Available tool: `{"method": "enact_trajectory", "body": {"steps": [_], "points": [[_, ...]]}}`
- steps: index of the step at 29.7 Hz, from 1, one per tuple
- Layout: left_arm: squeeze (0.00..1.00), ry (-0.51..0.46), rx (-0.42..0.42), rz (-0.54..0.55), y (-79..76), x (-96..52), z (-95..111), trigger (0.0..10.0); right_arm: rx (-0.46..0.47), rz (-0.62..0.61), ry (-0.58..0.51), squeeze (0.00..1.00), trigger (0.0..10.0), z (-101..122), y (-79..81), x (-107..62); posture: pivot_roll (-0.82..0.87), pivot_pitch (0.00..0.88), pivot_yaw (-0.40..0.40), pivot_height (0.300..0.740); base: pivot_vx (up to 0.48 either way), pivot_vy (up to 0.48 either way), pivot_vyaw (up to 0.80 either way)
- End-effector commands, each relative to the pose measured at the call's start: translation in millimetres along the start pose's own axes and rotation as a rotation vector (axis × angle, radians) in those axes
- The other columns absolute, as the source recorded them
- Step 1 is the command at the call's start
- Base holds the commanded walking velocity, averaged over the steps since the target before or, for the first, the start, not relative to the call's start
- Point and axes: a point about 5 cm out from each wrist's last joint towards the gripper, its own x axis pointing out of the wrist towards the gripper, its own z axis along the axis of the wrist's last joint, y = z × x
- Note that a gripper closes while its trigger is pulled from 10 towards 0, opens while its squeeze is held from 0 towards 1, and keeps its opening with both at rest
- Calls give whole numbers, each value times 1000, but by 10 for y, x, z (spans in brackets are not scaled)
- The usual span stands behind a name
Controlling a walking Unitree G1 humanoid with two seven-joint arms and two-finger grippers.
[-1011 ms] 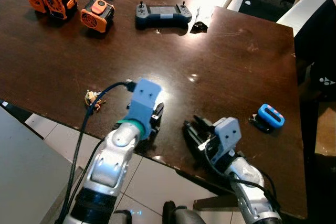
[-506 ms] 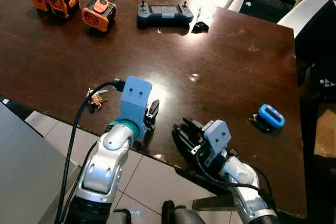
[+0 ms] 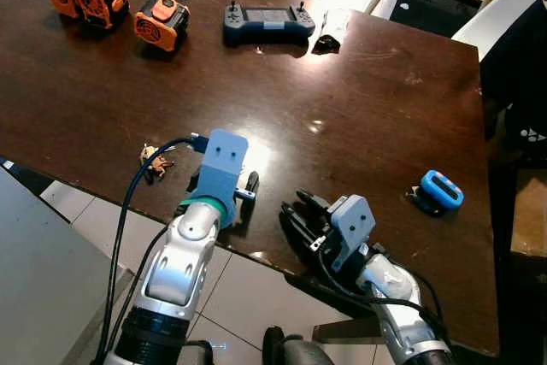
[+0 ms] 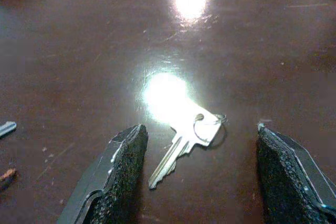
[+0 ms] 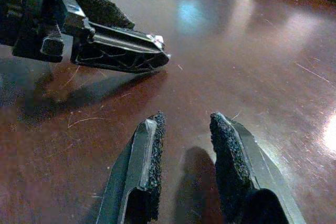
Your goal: Hang keys on a hook
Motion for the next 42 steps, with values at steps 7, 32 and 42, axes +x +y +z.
{"method": "enact_trajectory", "body": {"steps": [7, 32, 42], "points": [[0, 50, 22, 17, -99, 33, -171, 1373, 64, 21, 166, 0, 10000, -330, 126, -149, -31, 203, -25, 740, 0, 0, 0], [0, 20, 44, -11, -234, 78, -162, 0, 69, -2, 171, 0, 10000, -347, 107, -160, -39, 199, -21, 740, 0, 0, 0], [0, -133, -39, -1, -47, -11, 162, 10000, 73, -6, 172, 0, 10000, -354, 111, -164, -31, 206, -21, 740, 0, 0, 0]]}}
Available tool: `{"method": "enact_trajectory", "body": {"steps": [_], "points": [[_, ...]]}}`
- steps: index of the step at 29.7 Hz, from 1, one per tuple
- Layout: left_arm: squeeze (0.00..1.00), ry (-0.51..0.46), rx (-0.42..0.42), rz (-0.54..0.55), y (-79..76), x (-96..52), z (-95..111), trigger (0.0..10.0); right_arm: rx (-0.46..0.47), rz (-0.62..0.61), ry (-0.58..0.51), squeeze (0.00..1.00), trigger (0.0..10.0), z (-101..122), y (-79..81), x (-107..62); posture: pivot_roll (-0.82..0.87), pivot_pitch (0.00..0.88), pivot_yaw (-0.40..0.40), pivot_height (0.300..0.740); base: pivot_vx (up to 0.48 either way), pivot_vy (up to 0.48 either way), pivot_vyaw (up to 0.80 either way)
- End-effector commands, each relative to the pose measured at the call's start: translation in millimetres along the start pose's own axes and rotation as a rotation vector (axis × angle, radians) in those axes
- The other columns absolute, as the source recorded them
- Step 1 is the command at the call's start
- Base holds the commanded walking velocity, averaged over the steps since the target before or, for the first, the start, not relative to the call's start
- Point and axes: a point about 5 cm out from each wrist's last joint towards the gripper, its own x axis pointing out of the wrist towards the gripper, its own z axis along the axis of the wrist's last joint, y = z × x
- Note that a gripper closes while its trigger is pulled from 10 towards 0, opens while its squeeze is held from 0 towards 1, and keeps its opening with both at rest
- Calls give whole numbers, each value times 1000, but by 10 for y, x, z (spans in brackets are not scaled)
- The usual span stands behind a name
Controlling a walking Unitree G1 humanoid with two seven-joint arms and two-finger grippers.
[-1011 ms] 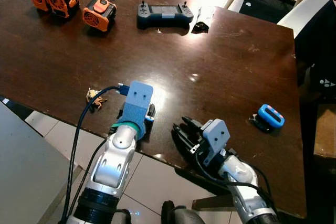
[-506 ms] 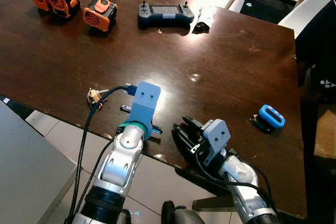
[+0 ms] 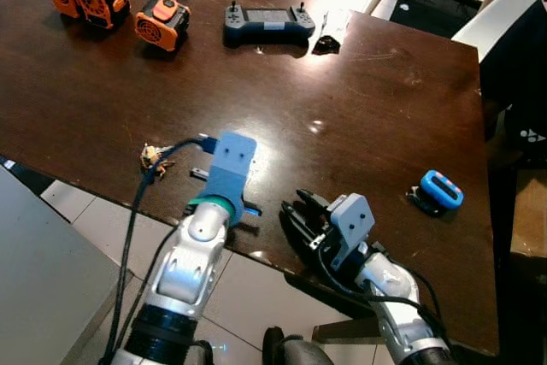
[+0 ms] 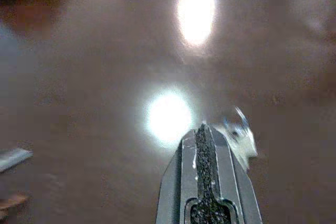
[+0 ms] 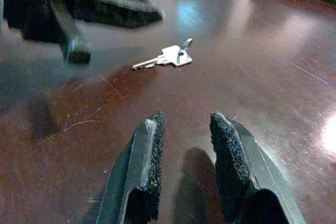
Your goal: Hang keys on a hook
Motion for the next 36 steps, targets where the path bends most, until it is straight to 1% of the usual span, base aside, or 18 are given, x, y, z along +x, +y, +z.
{"method": "enact_trajectory", "body": {"steps": [1, 2, 4, 7, 9, 10, 13, 16, 17, 18, 19, 20, 21, 23, 24, 30, 32, 36], "points": [[1000, -47, -30, -33, -1, -48, 90, 10000, 70, 16, 176, 0, 10000, -352, 127, -184, -31, 206, -21, 740, 0, 0, 0], [1000, -68, -35, -45, 1, -61, 135, 10000, 70, 16, 177, 0, 10000, -355, 128, -185, -31, 206, -21, 740, 0, 0, 0], [1000, -86, -33, -67, -45, -76, 187, 10000, 71, 17, 179, 0, 10000, -360, 133, -183, -31, 206, -21, 740, 0, 0, 0], [1000, -88, -33, -70, -64, -78, 199, 10000, 71, 18, 178, 0, 10000, -359, 136, -182, -23, 211, -21, 740, 0, 0, 0], [1000, -88, -22, -115, -188, -79, 201, 10000, 72, 17, 177, 0, 10000, -357, 142, -179, -23, 211, -21, 740, 0, 0, 0], [1000, -88, -22, -115, -188, -79, 201, 10000, 72, 17, 177, 0, 10000, -357, 142, -179, -23, 211, -21, 740, 0, 0, 0], [1000, -81, -7, -152, -337, -45, 170, 10000, 73, 16, 178, 0, 10000, -360, 149, -181, -27, 217, -22, 740, 0, 0, 0], [1000, -77, -2, -159, -366, -36, 157, 10000, 73, 16, 179, 0, 10000, -362, 150, -183, -27, 217, -22, 740, 0, 0, 0], [1000, -69, 23, -164, -418, -8, 122, 10000, 73, 16, 180, 0, 10000, -364, 151, -184, -34, 220, -22, 740, 0, 0, 0], [1000, -69, 23, -164, -418, -8, 122, 10000, 73, 16, 180, 0, 10000, -364, 151, -184, -34, 220, -22, 740, 0, 0, 0], [392, -49, 51, -162, -471, 27, 62, 10000, 74, 15, 181, 0, 10000, -366, 152, -187, -34, 220, -22, 740, 0, 0, 0], [0, -16, 74, -146, -504, 65, -7, 10000, 74, 13, 181, 0, 10000, -365, 153, -189, -41, 221, -21, 740, 0, 0, 0], [0, -16, 74, -146, -504, 65, -7, 10000, 74, 13, 181, 0, 10000, -365, 153, -189, -41, 221, -21, 740, 0, 0, 0], [0, 22, 98, -114, -516, 112, -83, 10000, 73, 12, 179, 0, 10000, -361, 156, -193, -41, 221, -21, 740, 0, 0, 0], [0, 34, 97, -100, -495, 134, -96, 10000, 73, 11, 179, 0, 10000, -363, 157, -199, -50, 224, -18, 740, 0, 0, 0], [0, 47, 96, -65, -426, 166, -111, 10000, 75, 9, 182, 0, 10000, -372, 162, -216, -50, 224, -18, 740, 0, 0, 0], [0, 56, 96, -40, -372, 172, -136, 10000, 76, 9, 183, 0, 10000, -374, 165, -219, -50, 224, -18, 740, 0, 0, 0], [0, 58, 87, -24, -325, 174, -142, 10000, 77, 9, 182, 0, 10000, -372, 169, -210, -50, 224, -18, 740, 0, 0, 0]]}}
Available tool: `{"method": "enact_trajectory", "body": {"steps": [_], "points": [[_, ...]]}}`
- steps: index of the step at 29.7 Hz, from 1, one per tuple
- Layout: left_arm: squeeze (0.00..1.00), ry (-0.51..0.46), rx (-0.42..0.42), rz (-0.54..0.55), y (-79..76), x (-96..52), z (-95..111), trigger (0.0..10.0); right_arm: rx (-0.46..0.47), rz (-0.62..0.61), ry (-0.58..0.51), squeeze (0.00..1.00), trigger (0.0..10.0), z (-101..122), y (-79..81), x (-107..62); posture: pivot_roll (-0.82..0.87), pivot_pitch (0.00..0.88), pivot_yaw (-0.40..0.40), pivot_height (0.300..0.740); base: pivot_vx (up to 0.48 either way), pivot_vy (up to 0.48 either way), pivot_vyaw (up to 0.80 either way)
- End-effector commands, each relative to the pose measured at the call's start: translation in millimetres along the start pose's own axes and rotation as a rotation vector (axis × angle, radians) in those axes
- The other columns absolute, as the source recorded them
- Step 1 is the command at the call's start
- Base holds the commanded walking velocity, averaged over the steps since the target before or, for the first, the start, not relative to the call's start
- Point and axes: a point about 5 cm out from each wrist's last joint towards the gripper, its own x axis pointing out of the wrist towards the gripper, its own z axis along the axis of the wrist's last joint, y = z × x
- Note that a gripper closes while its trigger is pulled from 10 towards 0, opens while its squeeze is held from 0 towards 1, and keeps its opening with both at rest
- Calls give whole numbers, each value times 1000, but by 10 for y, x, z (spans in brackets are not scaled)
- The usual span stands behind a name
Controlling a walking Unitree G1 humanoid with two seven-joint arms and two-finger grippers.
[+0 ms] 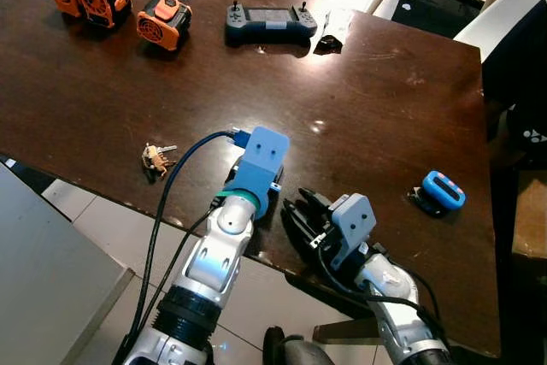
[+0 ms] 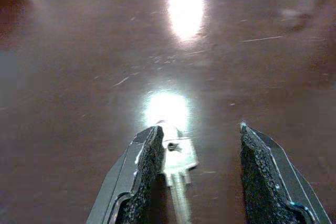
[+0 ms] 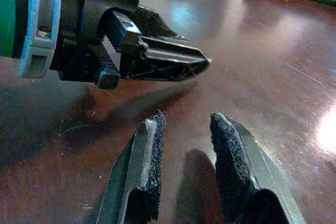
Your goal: Hang keys on a hook
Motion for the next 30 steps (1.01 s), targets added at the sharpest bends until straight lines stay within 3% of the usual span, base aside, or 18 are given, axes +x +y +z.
{"method": "enact_trajectory", "body": {"steps": [1, 13, 15, 16, 17, 19, 20, 21, 22, 23, 26, 27, 30], "points": [[0, 21, 1, -2, -19, -11, -65, 10000, 72, 20, 190, 0, 10000, -370, 146, -207, -50, 224, -18, 740, 0, 0, 0], [0, 56, -27, 34, -2, -2, -142, 10000, 70, 25, 189, 0, 10000, -364, 143, -198, -44, 227, -21, 740, 0, 0, 0], [0, 80, -56, 34, -24, 14, -163, 8196, 69, 23, 189, 0, 10000, -363, 139, -197, -47, 227, -20, 740, 0, 0, 0], [0, 87, -67, 35, -28, 20, -166, 8196, 69, 22, 189, 0, 10000, -363, 138, -197, -47, 227, -20, 740, 0, 0, 0], [0, 95, -80, 40, -25, 34, -166, 6353, 69, 21, 189, 0, 10000, -363, 140, -197, -50, 226, -17, 740, 0, 0, 0], [0, 99, -86, 44, -21, 42, -166, 6353, 69, 21, 189, 0, 10000, -363, 142, -198, -50, 226, -17, 740, 0, 0, 0], [0, 102, -88, 51, -17, 52, -166, 4706, 69, 21, 189, 0, 10000, -365, 146, -199, -52, 229, -15, 740, 0, 0, 0], [0, 107, -86, 60, -13, 60, -169, 3882, 70, 21, 190, 0, 10000, -367, 149, -202, -54, 229, -15, 740, 0, 0, 0], [0, 110, -84, 66, -11, 64, -172, 3882, 70, 20, 190, 0, 10000, -369, 150, -203, -54, 229, -15, 740, 0, 0, 0], [0, 116, -83, 74, -5, 68, -183, 1451, 71, 20, 191, 0, 10000, -371, 154, -207, -54, 233, -14, 740, 0, 0, 0], [0, 121, -83, 80, -1, 71, -190, 1451, 72, 20, 192, 0, 10000, -373, 156, -210, -54, 233, -14, 740, 0, 0, 0], [0, 124, -83, 82, 4, 69, -199, 0, 72, 20, 192, 0, 10000, -374, 160, -214, -53, 236, -14, 740, 0, 0, 0], [0, 128, -83, 82, 9, 65, -213, 0, 73, 20, 193, 0, 10000, -377, 165, -220, -53, 236, -14, 740, 0, 0, 0]]}}
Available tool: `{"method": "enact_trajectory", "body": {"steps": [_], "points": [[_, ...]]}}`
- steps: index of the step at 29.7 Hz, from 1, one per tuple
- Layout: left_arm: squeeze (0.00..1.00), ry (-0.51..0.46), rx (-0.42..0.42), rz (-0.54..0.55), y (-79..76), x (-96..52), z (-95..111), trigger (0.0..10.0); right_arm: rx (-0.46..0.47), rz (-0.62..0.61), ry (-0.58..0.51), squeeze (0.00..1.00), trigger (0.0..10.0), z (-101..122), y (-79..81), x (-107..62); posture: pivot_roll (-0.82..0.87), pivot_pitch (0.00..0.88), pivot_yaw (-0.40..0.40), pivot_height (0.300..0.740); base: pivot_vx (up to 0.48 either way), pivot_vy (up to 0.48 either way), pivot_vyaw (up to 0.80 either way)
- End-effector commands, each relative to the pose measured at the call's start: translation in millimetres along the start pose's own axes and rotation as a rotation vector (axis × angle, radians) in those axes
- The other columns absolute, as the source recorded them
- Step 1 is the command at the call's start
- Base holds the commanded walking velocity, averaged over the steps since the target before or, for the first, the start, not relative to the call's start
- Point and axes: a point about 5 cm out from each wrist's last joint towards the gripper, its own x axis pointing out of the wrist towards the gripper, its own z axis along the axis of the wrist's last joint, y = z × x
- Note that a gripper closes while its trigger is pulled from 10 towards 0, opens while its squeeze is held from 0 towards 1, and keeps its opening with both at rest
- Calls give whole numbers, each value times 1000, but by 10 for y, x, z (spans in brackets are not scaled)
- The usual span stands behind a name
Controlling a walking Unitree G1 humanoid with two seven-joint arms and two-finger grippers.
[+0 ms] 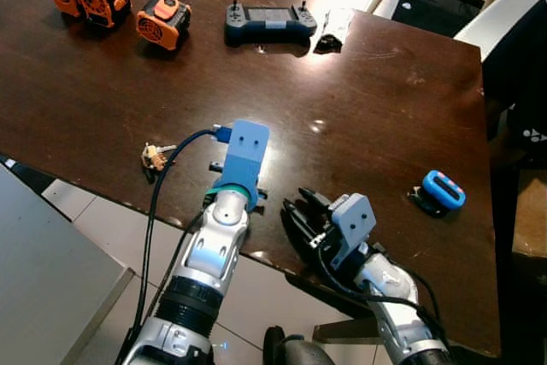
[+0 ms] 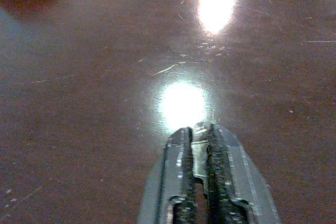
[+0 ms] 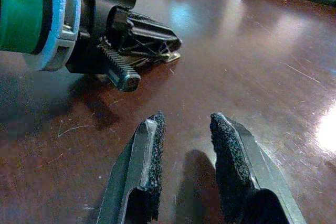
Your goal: Hang keys on a hook
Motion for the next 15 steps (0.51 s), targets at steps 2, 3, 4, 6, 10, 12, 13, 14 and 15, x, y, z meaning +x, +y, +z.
{"method": "enact_trajectory", "body": {"steps": [2, 3, 4, 6, 10, 12, 13, 14, 15], "points": [[0, 87, 6, -12, -31, -20, -196, 0, 72, 27, 196, 0, 10000, -381, 164, -221, -53, 236, -14, 740, 0, 0, 0], [0, 90, 7, -14, -26, -27, -212, 0, 73, 27, 197, 0, 10000, -382, 165, -222, -53, 236, -14, 740, 0, 0, 0], [0, 90, 7, -14, -26, -27, -212, 0, 73, 27, 197, 0, 10000, -382, 165, -222, -53, 236, -14, 740, 0, 0, 0], [0, 91, 17, -15, -8, -38, -236, 0, 73, 26, 197, 0, 10000, -383, 164, -218, -48, 236, -14, 740, 0, 0, 0], [0, 91, 40, -6, 80, -79, -311, 0, 72, 24, 195, 0, 10000, -379, 155, -202, -43, 236, -12, 740, 0, 0, 0], [0, 78, 44, -7, 110, -100, -308, 0, 71, 23, 195, 0, 10000, -378, 154, -201, -43, 236, -14, 740, 0, 0, 0], [0, 56, 43, -11, 146, -127, -281, 0, 71, 21, 195, 0, 10000, -379, 152, -203, -42, 236, -13, 740, 0, 0, 0], [0, 40, 41, -15, 171, -148, -262, 0, 71, 20, 195, 0, 10000, -379, 151, -204, -42, 236, -13, 740, 0, 0, 0], [0, 40, 41, -15, 171, -148, -262, 0, 71, 20, 195, 0, 10000, -379, 151, -204, -42, 236, -13, 740, 0, 0, 0]]}}
